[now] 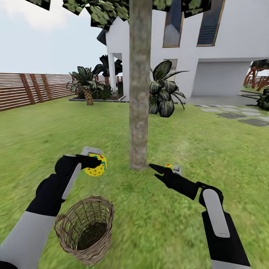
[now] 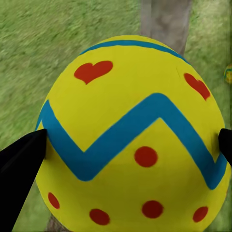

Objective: Take the three Easter eggs out of the wicker basket on the lawn in the garden, then place them on the lawn next to a single tree (choose any tree) so that all three eggs are next to the same tree and none are left in the basket.

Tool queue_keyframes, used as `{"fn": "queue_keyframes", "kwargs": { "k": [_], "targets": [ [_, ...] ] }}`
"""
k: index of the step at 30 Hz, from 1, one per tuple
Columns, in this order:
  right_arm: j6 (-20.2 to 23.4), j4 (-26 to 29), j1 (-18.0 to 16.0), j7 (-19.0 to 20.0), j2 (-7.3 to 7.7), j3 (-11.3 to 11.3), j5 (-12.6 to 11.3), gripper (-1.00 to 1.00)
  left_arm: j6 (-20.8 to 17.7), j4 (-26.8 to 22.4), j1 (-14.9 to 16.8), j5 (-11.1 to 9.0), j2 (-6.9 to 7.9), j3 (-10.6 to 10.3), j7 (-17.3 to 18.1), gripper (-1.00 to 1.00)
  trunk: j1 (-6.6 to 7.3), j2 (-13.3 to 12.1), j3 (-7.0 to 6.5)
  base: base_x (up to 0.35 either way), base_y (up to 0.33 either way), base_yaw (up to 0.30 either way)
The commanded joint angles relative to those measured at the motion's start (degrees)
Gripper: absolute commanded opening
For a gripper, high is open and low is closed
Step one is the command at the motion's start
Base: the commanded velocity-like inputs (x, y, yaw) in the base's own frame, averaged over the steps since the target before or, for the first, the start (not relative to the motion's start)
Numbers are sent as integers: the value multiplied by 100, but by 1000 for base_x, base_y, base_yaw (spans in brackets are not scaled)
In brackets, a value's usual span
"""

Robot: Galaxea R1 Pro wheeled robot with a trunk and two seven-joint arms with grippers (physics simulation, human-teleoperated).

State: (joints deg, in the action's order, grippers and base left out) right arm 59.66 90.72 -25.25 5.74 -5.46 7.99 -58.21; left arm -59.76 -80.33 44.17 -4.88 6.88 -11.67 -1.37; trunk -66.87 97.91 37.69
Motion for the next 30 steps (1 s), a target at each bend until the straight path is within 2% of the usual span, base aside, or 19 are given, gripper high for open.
{"fn": "queue_keyframes", "kwargs": {
  "k": [1,21,30],
  "targets": [
    [34,-1,-6,59,-7,16,63,100,-24,-8,4,-46,6,-11,-51,-100,23,-39,-19,0,0,-243],
    [34,-1,80,71,-7,30,64,100,-24,-1,4,-31,6,0,-92,-100,462,-841,-499,0,0,-239],
    [34,-1,83,58,-1,44,67,100,-24,7,4,-25,6,-11,-100,-100,660,-1202,-671,0,0,-44]
  ]
}}
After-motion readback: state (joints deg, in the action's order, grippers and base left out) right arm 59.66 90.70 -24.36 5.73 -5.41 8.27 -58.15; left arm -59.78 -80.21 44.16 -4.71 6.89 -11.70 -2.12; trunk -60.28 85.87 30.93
